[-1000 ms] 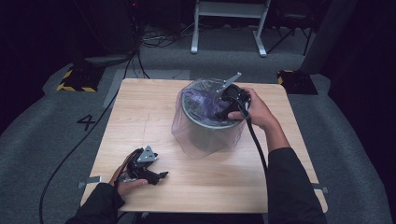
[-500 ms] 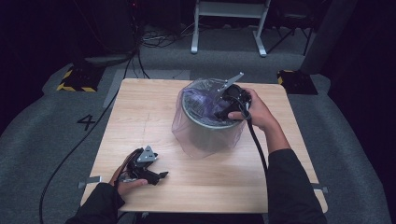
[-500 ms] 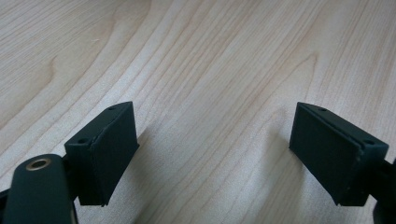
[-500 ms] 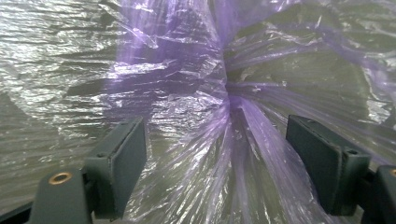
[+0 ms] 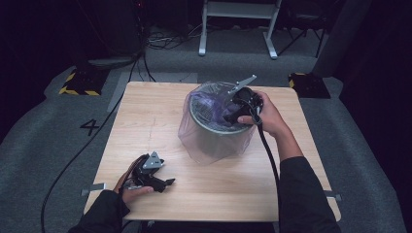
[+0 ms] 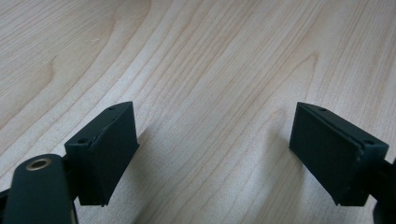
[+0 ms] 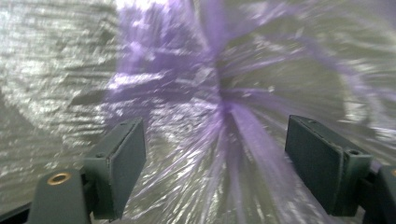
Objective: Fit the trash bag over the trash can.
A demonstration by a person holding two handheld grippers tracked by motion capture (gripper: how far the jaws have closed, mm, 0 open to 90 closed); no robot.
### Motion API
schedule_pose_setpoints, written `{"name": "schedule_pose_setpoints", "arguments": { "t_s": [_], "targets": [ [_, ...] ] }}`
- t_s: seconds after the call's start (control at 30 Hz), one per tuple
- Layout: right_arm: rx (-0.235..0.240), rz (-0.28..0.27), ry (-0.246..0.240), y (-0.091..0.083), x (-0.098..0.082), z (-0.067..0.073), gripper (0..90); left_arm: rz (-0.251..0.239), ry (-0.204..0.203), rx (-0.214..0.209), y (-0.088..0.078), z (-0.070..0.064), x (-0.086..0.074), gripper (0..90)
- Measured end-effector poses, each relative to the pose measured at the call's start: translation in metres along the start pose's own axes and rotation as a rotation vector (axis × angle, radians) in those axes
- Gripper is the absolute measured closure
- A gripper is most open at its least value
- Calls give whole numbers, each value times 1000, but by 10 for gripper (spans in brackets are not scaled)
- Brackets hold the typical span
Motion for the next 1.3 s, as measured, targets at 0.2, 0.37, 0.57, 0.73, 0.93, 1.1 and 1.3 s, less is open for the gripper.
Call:
{"name": "schedule_pose_setpoints", "arguments": {
  "t_s": [0.2, 0.37, 0.57, 0.73, 0.93, 1.1, 1.3],
  "targets": [
    [-20, -53, 41, -6, 3, -2, 208, 1, 1, 1, 0, 0, 0, 147],
    [-11, -127, 76, -14, 3, -1, 228, 0, 1, 1, 0, 0, 0, 147],
    [-4, -205, 109, -21, 4, 0, 210, 0, 1, 0, 0, 0, 0, 147],
    [-23, -215, 94, -24, -1, -2, 199, 0, 0, 0, 0, 0, 0, 147],
    [-42, -258, 103, -31, -4, -8, 199, 0, 1, 1, 0, 0, 0, 147],
    [-40, -294, 102, -37, -4, -6, 200, 0, 2, 1, 0, 0, 0, 147],
    [-44, -321, 93, -48, -4, -3, 198, -1, 1, 2, 0, 0, 0, 147]
  ]
}}
Point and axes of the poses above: each handheld gripper's, and its own axes: y roughly forward along the jaws, x roughly out of its top, z roughly to its left, the point moved 6 cm from there along y, roughly forward along the jaws, and after that the axes turned 15 degrees about -z, right-handed, at the moved point
